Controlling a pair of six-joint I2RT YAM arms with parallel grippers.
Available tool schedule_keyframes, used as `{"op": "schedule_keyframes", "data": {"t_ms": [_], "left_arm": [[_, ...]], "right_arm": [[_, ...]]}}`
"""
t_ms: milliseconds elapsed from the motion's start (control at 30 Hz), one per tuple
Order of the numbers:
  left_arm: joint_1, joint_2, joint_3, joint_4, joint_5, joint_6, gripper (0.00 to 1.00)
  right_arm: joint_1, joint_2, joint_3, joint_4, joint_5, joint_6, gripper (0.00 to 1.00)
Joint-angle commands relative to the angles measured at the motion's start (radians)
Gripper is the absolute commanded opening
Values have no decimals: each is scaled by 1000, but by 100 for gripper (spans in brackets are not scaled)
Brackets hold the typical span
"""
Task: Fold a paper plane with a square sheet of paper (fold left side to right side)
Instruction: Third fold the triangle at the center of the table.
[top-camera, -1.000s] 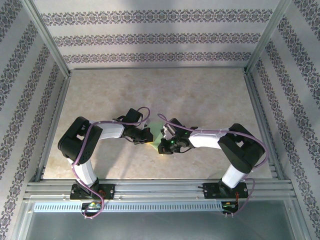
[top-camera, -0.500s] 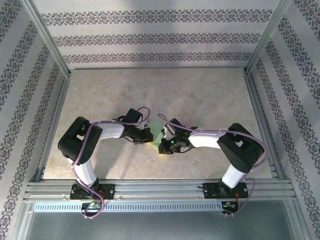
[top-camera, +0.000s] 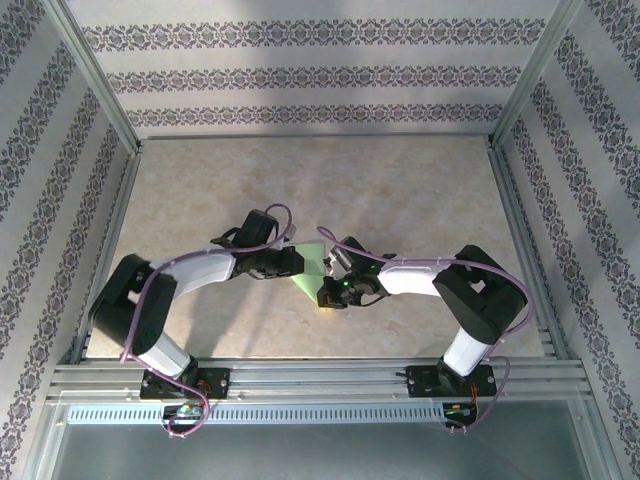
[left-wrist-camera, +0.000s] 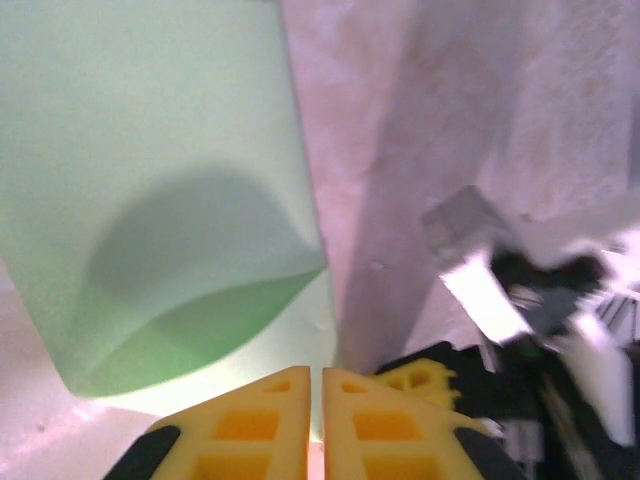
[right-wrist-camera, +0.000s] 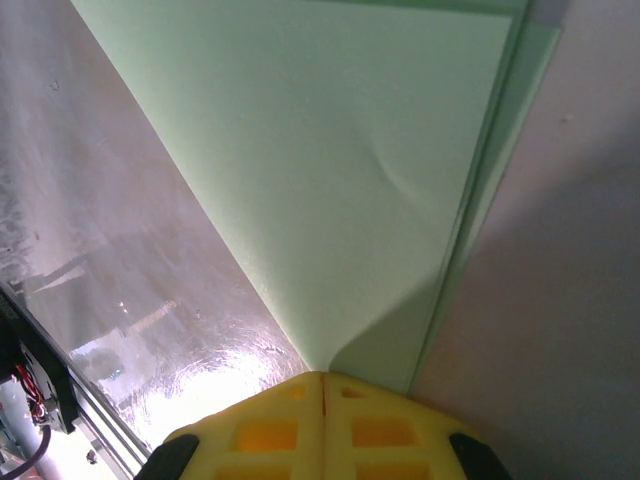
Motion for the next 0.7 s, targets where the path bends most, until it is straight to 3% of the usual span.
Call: {"op": "schedule_keyframes", "data": {"t_ms": [0,233,467,667], "left_arm": [[-9,-63,-82,67,-11,-1,9],[-49,-68,-185,260,37,-70,6],[-83,33,-200,404,55,-126,4],[-88,78,-194,441,53,-127,4]], "right_arm": [[-13,38,-43,-82,67,-3,0],[-14,33,-44,-95,85,-6,0],[-15,34,-33,-114,91,-12,0],[-15,34,-33,-123,94,-13,0]]}}
